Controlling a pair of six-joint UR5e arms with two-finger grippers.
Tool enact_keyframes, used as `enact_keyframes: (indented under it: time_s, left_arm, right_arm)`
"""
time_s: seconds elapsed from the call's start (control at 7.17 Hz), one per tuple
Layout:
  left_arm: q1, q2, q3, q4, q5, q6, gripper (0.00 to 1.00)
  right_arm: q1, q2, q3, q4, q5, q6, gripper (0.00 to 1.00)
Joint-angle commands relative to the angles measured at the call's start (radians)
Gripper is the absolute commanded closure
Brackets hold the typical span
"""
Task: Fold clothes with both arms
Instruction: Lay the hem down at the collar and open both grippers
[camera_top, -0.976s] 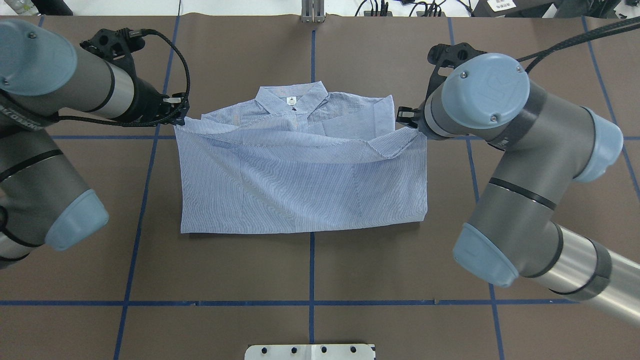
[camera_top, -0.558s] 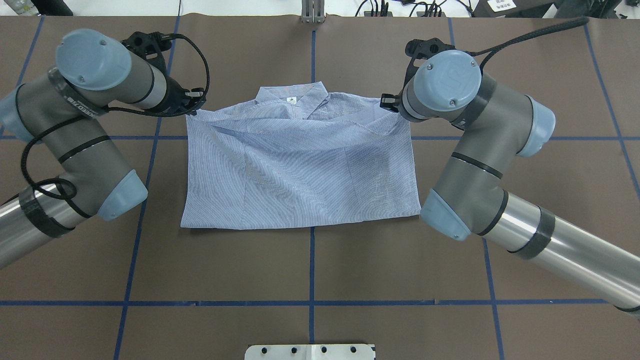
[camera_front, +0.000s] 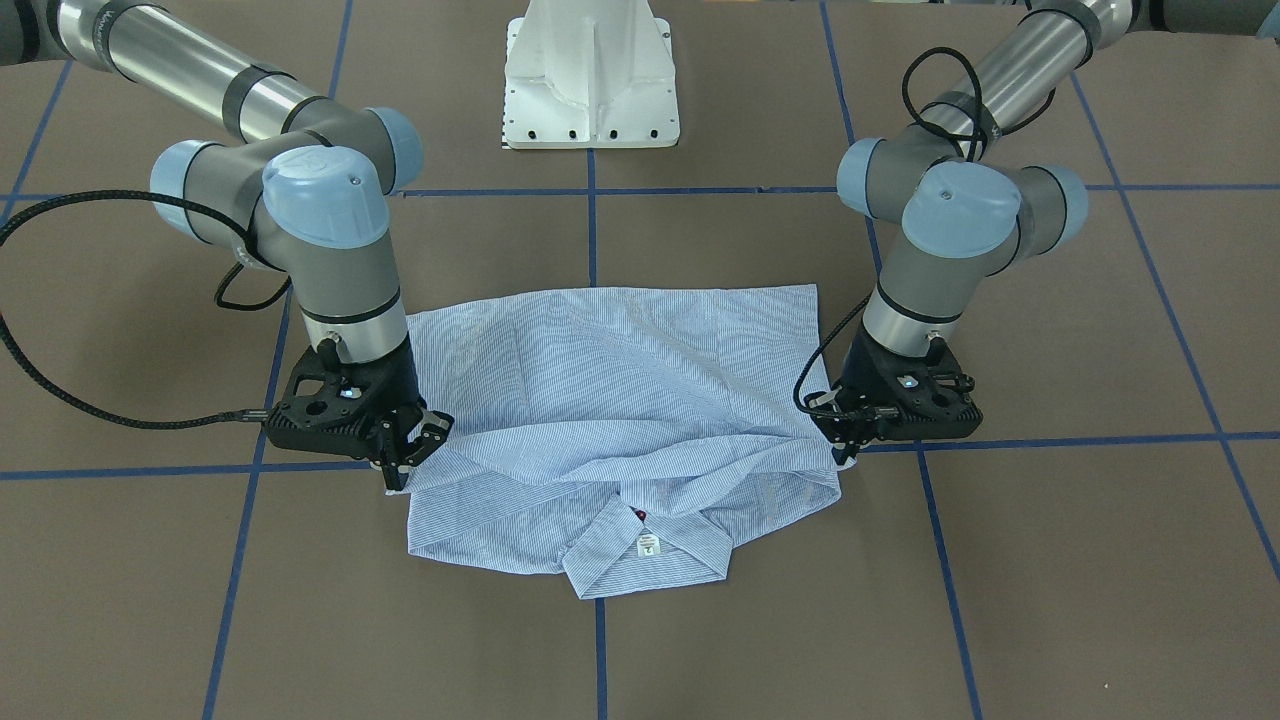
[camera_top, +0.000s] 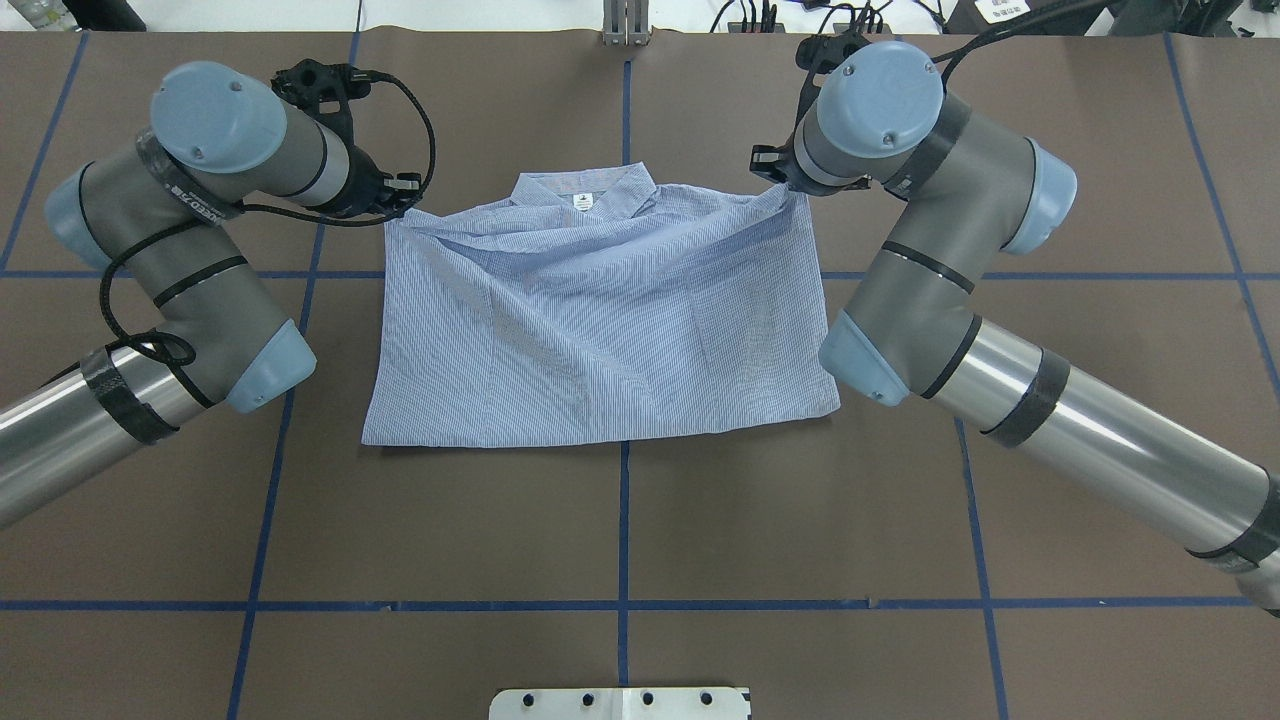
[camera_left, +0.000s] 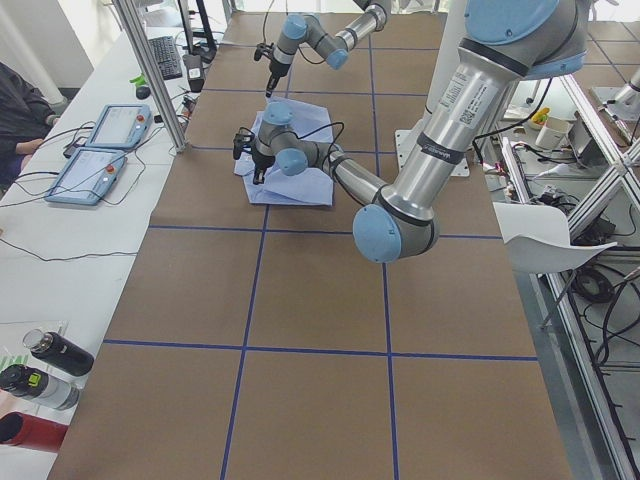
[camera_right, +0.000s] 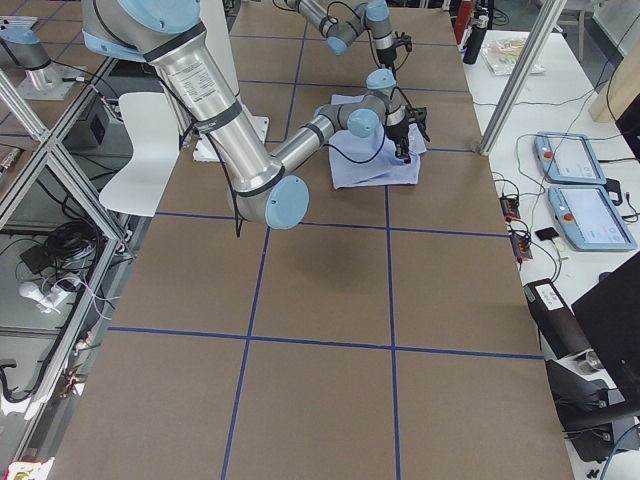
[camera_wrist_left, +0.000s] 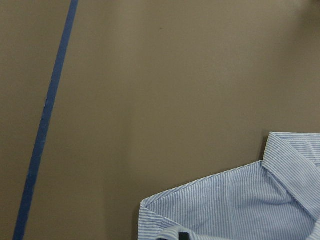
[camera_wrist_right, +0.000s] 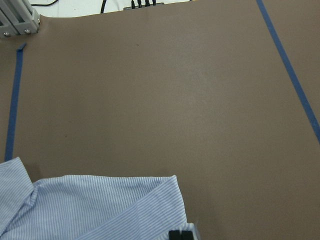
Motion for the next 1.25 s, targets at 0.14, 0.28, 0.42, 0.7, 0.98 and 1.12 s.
enact_keyframes:
  time_s: [0.14,0.28,0.42,0.7,0.98,1.12]
  left_arm:
    - [-0.068,-0.001,-0.055,0.004,-0.134,0.027,1.0]
    - [-0.086,0.003,-0.078,0.005,-0.169,0.027,1.0]
    - [-0.087,0.007,-0.076,0.002,-0.168,0.027,1.0]
    - [-0.081,0.008,-0.063,-0.004,-0.165,0.029,1.0]
    - [-0.079,0.005,-0.008,-0.019,-0.163,0.097,0.6]
    - [-0.077,0.01,-0.004,-0.021,-0.162,0.125,0.01]
  right_arm:
    - [0.075,0.072,0.014,0.011,0.095,-0.011,1.0]
    - [0.098,0.084,0.028,0.013,0.145,-0.008,1.0]
    - [0.095,0.082,0.023,0.013,0.145,-0.007,1.0]
    - [0.095,0.049,0.016,0.042,0.15,-0.014,1.0]
    - [0.084,0.032,-0.119,0.144,0.152,-0.019,0.73]
    - [0.078,0.041,-0.153,0.147,0.149,-0.016,0.01]
